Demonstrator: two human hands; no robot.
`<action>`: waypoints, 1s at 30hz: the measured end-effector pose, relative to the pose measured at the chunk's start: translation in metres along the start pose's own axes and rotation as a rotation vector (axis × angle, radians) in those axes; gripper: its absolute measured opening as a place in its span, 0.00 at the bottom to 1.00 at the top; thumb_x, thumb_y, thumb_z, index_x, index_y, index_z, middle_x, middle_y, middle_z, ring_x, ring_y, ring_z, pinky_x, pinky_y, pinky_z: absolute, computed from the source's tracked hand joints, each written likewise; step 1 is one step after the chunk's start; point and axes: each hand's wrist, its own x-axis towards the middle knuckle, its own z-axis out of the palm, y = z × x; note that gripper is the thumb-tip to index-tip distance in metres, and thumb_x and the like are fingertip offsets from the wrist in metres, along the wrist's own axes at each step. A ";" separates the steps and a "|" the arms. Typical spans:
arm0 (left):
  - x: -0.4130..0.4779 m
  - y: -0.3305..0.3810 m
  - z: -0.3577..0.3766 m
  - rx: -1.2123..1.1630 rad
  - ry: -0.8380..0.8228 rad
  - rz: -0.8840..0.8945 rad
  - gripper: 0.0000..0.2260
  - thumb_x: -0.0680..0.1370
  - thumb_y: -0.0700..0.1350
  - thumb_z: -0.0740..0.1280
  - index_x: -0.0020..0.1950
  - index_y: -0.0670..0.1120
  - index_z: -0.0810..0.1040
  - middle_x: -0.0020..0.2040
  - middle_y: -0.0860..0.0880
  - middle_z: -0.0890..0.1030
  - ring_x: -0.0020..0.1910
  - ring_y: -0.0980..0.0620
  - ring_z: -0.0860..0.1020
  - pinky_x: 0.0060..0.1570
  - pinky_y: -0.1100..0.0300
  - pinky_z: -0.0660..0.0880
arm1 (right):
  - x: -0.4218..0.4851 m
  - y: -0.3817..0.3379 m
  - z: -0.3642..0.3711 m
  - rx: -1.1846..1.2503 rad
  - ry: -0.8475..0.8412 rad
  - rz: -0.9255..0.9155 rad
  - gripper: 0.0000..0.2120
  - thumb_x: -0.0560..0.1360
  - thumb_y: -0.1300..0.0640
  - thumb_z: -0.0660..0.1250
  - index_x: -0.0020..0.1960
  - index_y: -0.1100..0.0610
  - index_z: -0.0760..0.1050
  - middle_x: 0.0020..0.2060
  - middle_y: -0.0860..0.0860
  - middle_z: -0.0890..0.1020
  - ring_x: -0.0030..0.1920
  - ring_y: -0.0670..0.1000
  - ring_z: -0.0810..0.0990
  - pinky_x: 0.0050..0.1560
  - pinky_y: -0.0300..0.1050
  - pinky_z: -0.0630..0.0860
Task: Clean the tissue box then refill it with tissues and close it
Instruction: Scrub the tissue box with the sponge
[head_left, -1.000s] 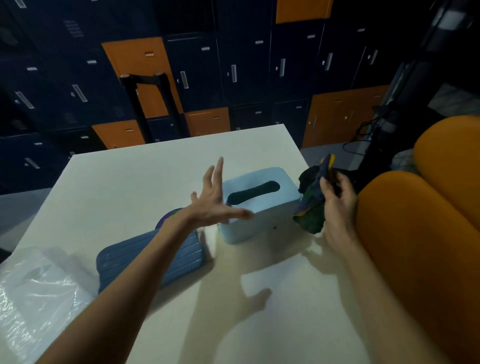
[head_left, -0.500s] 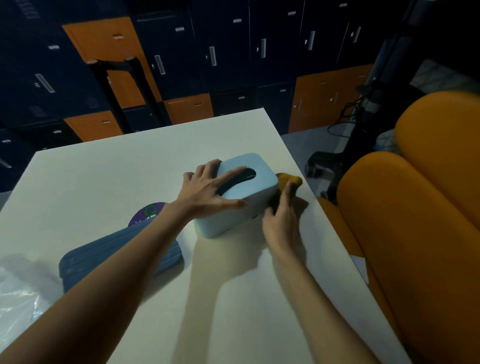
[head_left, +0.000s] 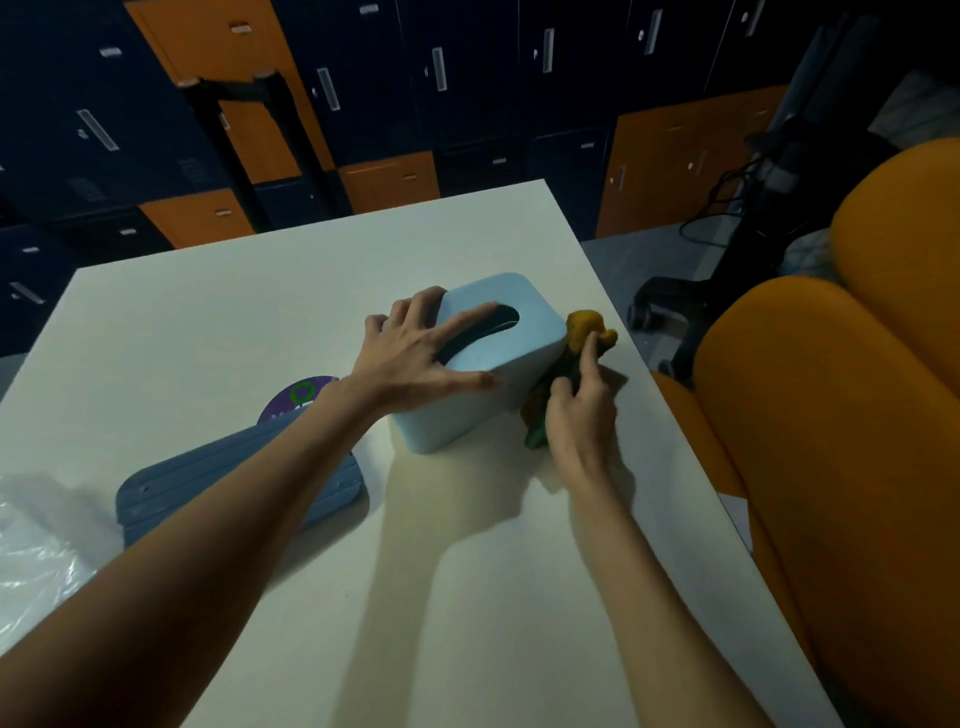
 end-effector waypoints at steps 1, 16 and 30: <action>0.000 0.000 0.001 0.002 0.003 -0.001 0.36 0.65 0.77 0.47 0.72 0.74 0.46 0.73 0.49 0.57 0.70 0.44 0.59 0.64 0.46 0.58 | -0.011 0.003 0.005 0.000 -0.014 -0.001 0.31 0.81 0.64 0.55 0.79 0.49 0.48 0.70 0.58 0.66 0.63 0.55 0.74 0.61 0.45 0.73; -0.002 0.002 0.000 -0.001 -0.011 -0.018 0.38 0.63 0.78 0.45 0.73 0.73 0.47 0.73 0.48 0.57 0.70 0.43 0.58 0.65 0.47 0.58 | 0.019 0.021 -0.009 -0.018 0.161 -0.046 0.24 0.75 0.67 0.67 0.70 0.58 0.68 0.66 0.57 0.75 0.66 0.55 0.74 0.61 0.42 0.72; -0.002 0.002 0.000 -0.001 -0.019 -0.040 0.38 0.63 0.78 0.46 0.73 0.73 0.47 0.74 0.48 0.56 0.70 0.43 0.58 0.65 0.46 0.58 | -0.002 0.018 0.001 -0.142 0.105 -0.020 0.17 0.73 0.60 0.71 0.58 0.57 0.68 0.56 0.55 0.80 0.56 0.54 0.79 0.44 0.33 0.72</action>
